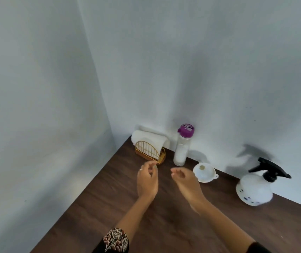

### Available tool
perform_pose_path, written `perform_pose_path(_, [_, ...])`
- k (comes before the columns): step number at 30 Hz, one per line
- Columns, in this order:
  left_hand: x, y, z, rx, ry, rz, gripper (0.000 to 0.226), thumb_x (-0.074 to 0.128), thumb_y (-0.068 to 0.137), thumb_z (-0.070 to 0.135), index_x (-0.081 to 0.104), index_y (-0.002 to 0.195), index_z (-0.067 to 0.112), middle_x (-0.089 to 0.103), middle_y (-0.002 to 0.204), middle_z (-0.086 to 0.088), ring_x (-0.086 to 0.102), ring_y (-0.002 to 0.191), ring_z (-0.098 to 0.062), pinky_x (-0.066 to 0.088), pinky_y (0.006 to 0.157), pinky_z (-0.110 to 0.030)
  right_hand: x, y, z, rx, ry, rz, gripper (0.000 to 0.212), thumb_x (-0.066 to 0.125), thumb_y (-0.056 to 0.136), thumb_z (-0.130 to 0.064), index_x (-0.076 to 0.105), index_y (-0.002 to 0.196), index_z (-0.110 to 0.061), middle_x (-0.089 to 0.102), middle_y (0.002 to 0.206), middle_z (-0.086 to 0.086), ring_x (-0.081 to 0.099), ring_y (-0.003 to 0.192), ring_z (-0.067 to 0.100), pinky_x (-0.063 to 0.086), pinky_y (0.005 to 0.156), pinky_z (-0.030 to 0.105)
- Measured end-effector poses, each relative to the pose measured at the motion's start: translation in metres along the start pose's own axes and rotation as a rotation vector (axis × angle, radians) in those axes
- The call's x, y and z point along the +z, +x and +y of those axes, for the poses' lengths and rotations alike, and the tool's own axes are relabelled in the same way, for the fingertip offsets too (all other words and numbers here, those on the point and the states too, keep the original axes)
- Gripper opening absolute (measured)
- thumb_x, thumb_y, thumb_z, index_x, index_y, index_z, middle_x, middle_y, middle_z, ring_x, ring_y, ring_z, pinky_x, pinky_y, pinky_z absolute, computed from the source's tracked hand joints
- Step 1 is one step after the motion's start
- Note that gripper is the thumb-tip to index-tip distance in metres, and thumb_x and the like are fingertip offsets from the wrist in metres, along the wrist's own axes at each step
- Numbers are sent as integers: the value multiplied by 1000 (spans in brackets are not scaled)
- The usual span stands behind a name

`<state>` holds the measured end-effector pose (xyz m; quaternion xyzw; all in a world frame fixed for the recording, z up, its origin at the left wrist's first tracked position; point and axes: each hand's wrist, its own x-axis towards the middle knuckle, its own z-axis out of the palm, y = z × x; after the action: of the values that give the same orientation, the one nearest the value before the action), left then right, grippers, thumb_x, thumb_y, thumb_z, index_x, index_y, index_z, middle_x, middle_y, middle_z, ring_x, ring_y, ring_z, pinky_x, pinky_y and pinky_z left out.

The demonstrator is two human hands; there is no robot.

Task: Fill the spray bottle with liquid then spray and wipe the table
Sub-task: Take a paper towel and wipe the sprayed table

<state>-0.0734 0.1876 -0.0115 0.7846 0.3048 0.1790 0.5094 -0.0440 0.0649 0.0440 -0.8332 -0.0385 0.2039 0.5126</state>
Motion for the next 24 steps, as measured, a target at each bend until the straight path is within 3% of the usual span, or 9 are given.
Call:
perform_pose_path(3, [-13, 43, 11, 21, 10, 147, 22, 46, 95, 25, 62, 109, 20, 60, 113, -4, 56, 100, -20, 45, 79, -29, 12, 29, -34, 4, 112, 12, 29, 51, 94, -16, 56, 122, -13, 61, 115, 3, 57, 109, 18, 46, 100, 37])
perform_pose_path(5, [-17, 72, 17, -3, 36, 188, 26, 46, 95, 27, 61, 113, 16, 58, 120, -8, 53, 109, -25, 43, 83, -32, 21, 51, -51, 30, 160, -4, 39, 49, 95, -15, 46, 134, -11, 55, 122, 4, 54, 112, 18, 44, 102, 37])
perform_pose_path(11, [-23, 139, 24, -58, 207, 122, 46, 41, 96, 40, 48, 133, 14, 49, 138, -12, 44, 127, -29, 42, 100, -46, 45, 98, -75, 136, 126, 37, 55, 42, 97, -13, 21, 148, -10, 31, 150, 8, 44, 121, 19, 35, 85, 23])
perform_pose_path(13, [-22, 155, 21, -105, 285, 54, 52, 40, 96, 43, 42, 137, 12, 46, 140, -13, 41, 129, -31, 38, 102, -47, 50, 113, -75, 177, 133, 57, 53, 40, 97, -14, 22, 147, -7, 33, 149, 10, 45, 122, 23, 36, 82, 25])
perform_pose_path(15, [-23, 165, 18, -137, 376, -14, 54, 40, 95, 44, 39, 139, 11, 47, 140, -13, 41, 129, -32, 37, 102, -46, 54, 126, -74, 209, 133, 86, 51, 41, 97, -14, 26, 144, -3, 41, 142, 13, 51, 109, 23, 39, 79, 26])
perform_pose_path(17, [-23, 170, 17, -128, 432, -43, 50, 41, 95, 42, 43, 137, 14, 51, 137, -11, 44, 126, -31, 36, 101, -46, 56, 137, -71, 240, 146, 132, 44, 42, 96, -13, 36, 138, -2, 51, 123, 14, 51, 92, 20, 43, 71, 25])
perform_pose_path(19, [-23, 173, 16, -97, 409, -12, 44, 43, 95, 39, 48, 133, 18, 54, 134, -8, 48, 124, -29, 36, 101, -46, 57, 145, -67, 245, 146, 186, 32, 44, 95, -12, 46, 126, -6, 51, 108, 10, 51, 90, 20, 41, 61, 21])
perform_pose_path(22, [-21, 174, 10, -23, 235, 48, 36, 51, 93, 37, 56, 125, 21, 59, 129, -5, 53, 118, -27, 41, 101, -48, 59, 147, -62, 185, 128, 275, 39, 48, 94, -9, 46, 133, -7, 52, 130, 8, 52, 117, 25, 46, 91, 28])
perform_pose_path(24, [-20, 173, 7, 1, 95, 66, 31, 57, 91, 34, 60, 119, 21, 62, 124, -4, 57, 113, -25, 47, 97, -48, 60, 145, -61, 138, 109, 328, 41, 50, 92, -6, 47, 133, -6, 51, 136, 9, 50, 122, 26, 43, 102, 35])
